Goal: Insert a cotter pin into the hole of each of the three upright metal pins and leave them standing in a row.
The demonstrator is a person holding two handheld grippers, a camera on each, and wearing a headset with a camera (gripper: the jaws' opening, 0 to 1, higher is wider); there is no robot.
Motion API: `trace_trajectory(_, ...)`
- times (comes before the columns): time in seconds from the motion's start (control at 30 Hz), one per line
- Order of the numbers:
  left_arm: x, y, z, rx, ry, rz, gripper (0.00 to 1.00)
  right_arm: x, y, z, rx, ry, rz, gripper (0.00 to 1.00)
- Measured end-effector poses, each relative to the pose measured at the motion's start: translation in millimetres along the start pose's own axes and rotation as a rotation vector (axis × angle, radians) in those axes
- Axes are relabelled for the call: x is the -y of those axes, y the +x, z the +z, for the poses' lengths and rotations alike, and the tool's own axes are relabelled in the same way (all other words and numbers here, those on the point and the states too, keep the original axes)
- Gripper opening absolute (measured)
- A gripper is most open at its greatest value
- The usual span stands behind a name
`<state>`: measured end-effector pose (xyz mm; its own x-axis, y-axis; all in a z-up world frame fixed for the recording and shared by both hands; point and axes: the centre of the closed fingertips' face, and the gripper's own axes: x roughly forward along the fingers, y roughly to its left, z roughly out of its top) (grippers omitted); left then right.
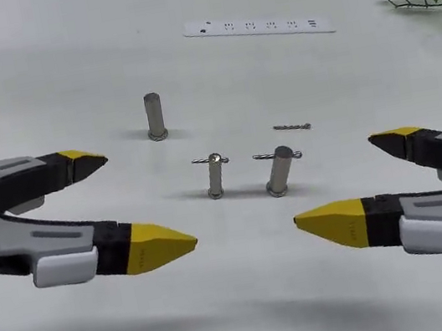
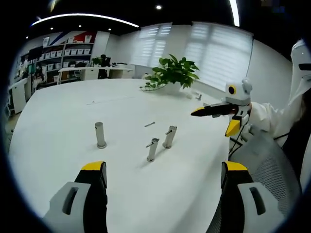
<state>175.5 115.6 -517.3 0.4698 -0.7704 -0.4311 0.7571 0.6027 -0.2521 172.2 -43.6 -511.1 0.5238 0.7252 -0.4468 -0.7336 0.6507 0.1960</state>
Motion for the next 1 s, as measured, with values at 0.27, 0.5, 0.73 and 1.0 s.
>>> trace_trajectory(0.27,-41.0,8.9,23.5,-0.045,0.108,0.027,0.96,-12.9,-8.5,-21.5,-0.064,-0.019,-0.021,0.98)
trace_trajectory(0.5,-62.4,24.3,26.7,-0.085,0.165,0.064,0.93,-7.0,-14.6,-25.8,-0.080,-0.018,-0.065,0.97)
trace_trajectory(0.73,-88.7,41.9,39.6,-0.044,0.124,0.099,0.83,-0.8,-23.2,-25.6,-0.075,0.000,-0.097,0.96)
trace_trajectory(1.0,-105.8,61.9,52.9,0.025,0.035,0.131,0.63,7.1,-31.3,-24.5,-0.074,0.007,-0.132,0.95)
